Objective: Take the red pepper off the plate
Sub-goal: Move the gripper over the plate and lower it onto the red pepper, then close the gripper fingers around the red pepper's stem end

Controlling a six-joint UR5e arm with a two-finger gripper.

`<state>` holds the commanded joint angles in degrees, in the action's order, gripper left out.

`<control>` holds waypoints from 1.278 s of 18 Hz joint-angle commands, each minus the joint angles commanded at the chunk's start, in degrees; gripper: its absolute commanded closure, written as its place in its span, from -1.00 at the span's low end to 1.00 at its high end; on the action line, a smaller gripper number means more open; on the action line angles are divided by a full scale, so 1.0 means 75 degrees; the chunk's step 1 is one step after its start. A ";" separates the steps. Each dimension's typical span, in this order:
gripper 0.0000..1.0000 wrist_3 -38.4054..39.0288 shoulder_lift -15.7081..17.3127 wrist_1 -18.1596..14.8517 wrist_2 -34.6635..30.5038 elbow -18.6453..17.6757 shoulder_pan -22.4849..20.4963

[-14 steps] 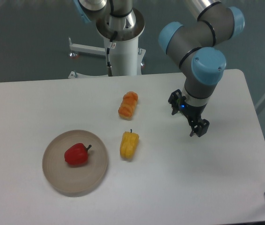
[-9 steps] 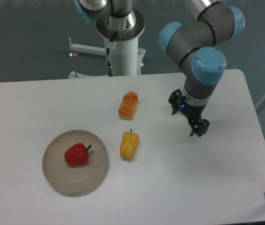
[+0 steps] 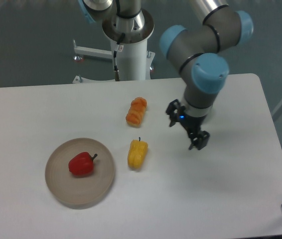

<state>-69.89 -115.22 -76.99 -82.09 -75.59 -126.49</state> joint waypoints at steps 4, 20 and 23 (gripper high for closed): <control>-1.00 0.0738 -0.0082 0.0316 -0.0058 -0.0070 0.0785; -1.00 0.2110 -0.0831 0.1428 -0.0961 -0.0492 0.2626; -1.00 0.2170 -0.1054 0.1605 -0.1207 -0.0480 0.2826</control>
<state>-53.61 -123.13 -64.96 -91.14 -79.19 -105.30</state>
